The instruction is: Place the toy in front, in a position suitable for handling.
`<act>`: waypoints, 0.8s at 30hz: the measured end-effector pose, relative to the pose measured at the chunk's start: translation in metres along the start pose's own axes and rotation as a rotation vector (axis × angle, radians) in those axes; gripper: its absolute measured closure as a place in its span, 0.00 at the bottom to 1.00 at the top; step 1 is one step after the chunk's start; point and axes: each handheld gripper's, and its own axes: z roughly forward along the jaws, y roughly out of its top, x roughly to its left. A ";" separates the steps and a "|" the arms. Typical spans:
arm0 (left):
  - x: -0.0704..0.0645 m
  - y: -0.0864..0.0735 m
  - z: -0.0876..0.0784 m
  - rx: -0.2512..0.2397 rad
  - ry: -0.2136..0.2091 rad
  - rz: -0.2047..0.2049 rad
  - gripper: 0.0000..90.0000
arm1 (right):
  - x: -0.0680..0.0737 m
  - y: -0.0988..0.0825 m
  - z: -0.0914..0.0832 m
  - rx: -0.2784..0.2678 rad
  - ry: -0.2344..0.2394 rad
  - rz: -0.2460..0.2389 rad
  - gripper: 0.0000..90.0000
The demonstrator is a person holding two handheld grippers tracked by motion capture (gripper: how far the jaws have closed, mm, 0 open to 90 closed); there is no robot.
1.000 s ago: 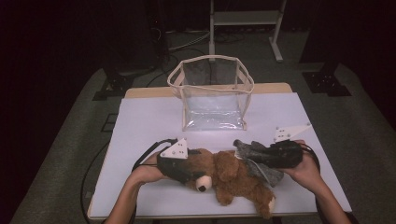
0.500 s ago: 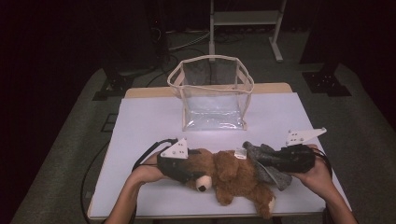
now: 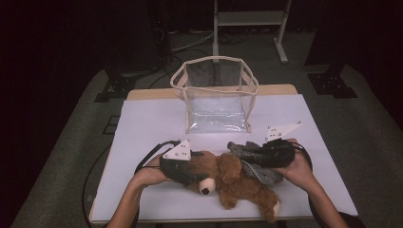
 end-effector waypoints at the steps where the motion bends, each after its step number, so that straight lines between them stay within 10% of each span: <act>1: 0.000 0.000 0.000 -0.002 0.002 -0.001 0.33 | 0.000 -0.003 -0.001 -0.011 -0.001 0.008 0.80; 15: 0.013 -0.018 0.002 -0.130 -0.038 -0.123 0.24 | 0.010 -0.015 -0.005 -0.051 -0.005 0.002 0.80; 24: 0.010 -0.025 0.007 -0.212 -0.052 -0.054 0.26 | 0.010 -0.020 -0.006 -0.056 -0.002 -0.003 0.80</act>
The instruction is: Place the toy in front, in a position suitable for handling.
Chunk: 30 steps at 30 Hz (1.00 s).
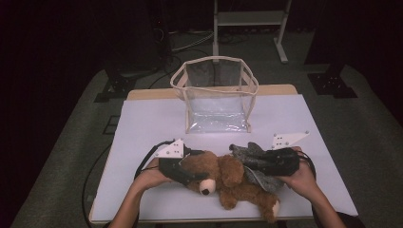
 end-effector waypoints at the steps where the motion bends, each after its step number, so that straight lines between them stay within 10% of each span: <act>1: 0.000 0.000 0.000 0.000 0.000 0.000 0.26 | 0.000 0.000 0.000 0.000 0.000 0.000 0.80; 21: 0.006 0.001 0.009 0.106 -0.023 -0.147 0.01 | -0.003 -0.002 -0.004 -0.001 0.015 0.012 0.79; 26: 0.007 0.012 0.012 0.147 -0.013 -0.075 0.40 | -0.004 -0.009 -0.012 0.000 0.011 0.054 0.79; 30: 0.014 0.026 0.018 0.173 0.019 -0.034 0.51 | -0.012 -0.007 -0.013 -0.006 -0.001 0.088 0.79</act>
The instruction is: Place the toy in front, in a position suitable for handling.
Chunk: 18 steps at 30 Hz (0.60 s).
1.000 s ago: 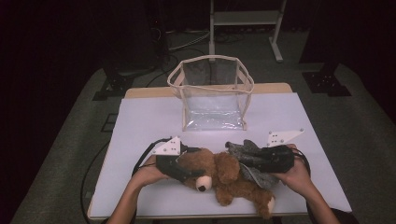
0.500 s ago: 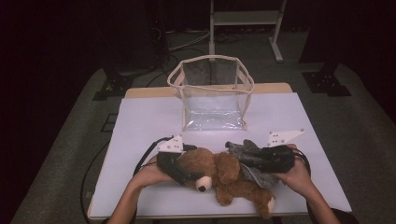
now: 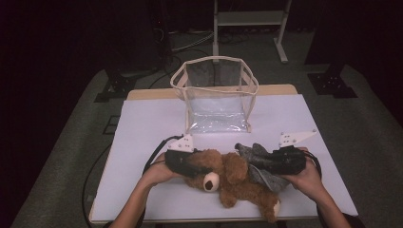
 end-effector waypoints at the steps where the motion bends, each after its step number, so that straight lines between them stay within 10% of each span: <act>1: 0.009 0.015 0.002 0.007 0.013 0.024 0.53 | -0.010 0.005 -0.001 -0.014 0.009 0.029 0.80; 9: 0.038 0.044 0.008 0.031 0.057 0.080 0.56 | -0.042 0.026 0.011 -0.051 0.051 0.105 0.81; 18: 0.055 0.021 -0.018 -0.006 0.118 0.033 0.50 | -0.066 0.051 0.031 0.016 -0.015 0.098 0.81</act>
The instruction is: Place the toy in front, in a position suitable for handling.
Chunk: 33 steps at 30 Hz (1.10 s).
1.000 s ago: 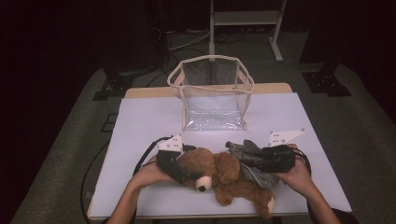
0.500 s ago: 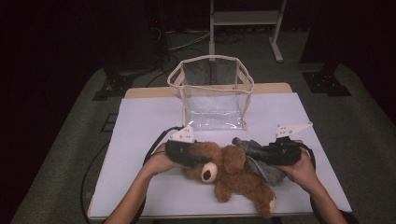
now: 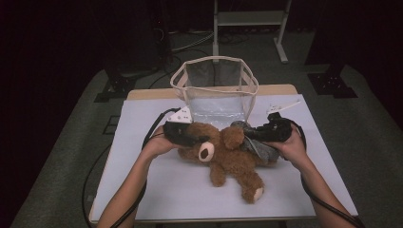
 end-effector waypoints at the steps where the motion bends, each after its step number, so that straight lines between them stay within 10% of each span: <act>1: -0.002 -0.003 -0.001 0.008 -0.010 -0.006 0.46 | 0.001 -0.002 0.004 0.013 0.016 -0.005 0.81; 7: -0.016 -0.014 -0.018 -0.021 -0.067 -0.086 0.18 | 0.035 -0.017 0.016 0.046 0.045 -0.092 0.83; 14: -0.036 -0.026 -0.018 0.012 -0.055 0.002 0.41 | 0.070 -0.020 0.003 0.058 0.001 -0.175 0.82; 22: -0.048 -0.034 -0.023 -0.021 -0.052 0.037 0.42 | 0.053 0.016 -0.003 0.051 -0.029 -0.175 0.82; 25: -0.048 -0.037 -0.024 -0.034 -0.054 0.024 0.35 | 0.046 0.004 0.018 0.117 -0.002 -0.167 0.81; 33: -0.045 -0.028 -0.039 -0.058 -0.060 -0.023 0.28 | 0.053 -0.025 0.010 0.032 0.010 -0.148 0.82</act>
